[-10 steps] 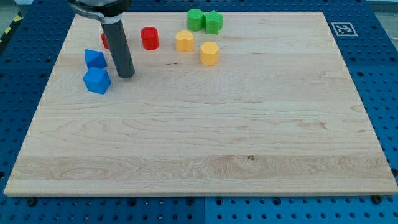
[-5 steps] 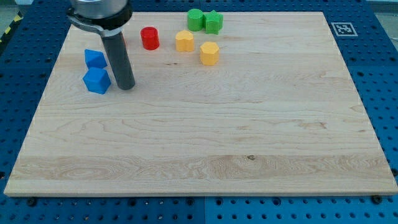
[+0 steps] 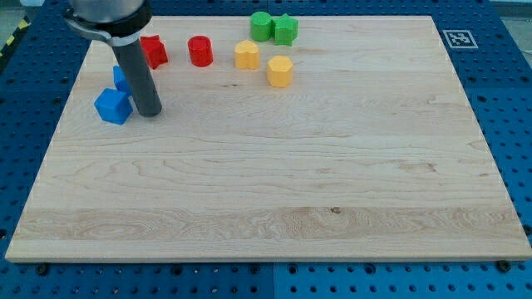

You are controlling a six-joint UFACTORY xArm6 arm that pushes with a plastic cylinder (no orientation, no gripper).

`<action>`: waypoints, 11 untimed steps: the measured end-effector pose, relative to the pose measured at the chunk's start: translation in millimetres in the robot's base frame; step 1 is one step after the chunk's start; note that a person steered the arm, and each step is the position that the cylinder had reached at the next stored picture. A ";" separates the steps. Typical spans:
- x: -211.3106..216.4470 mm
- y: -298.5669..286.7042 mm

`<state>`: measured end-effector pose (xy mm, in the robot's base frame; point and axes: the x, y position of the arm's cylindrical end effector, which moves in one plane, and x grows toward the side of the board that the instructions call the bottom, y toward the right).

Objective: Move the blue blocks to the left

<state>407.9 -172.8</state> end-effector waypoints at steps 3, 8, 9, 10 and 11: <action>-28.9 0.0; -51.1 -1.6; -51.1 -17.4; -51.1 -28.9; -51.1 -26.6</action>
<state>356.8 -199.4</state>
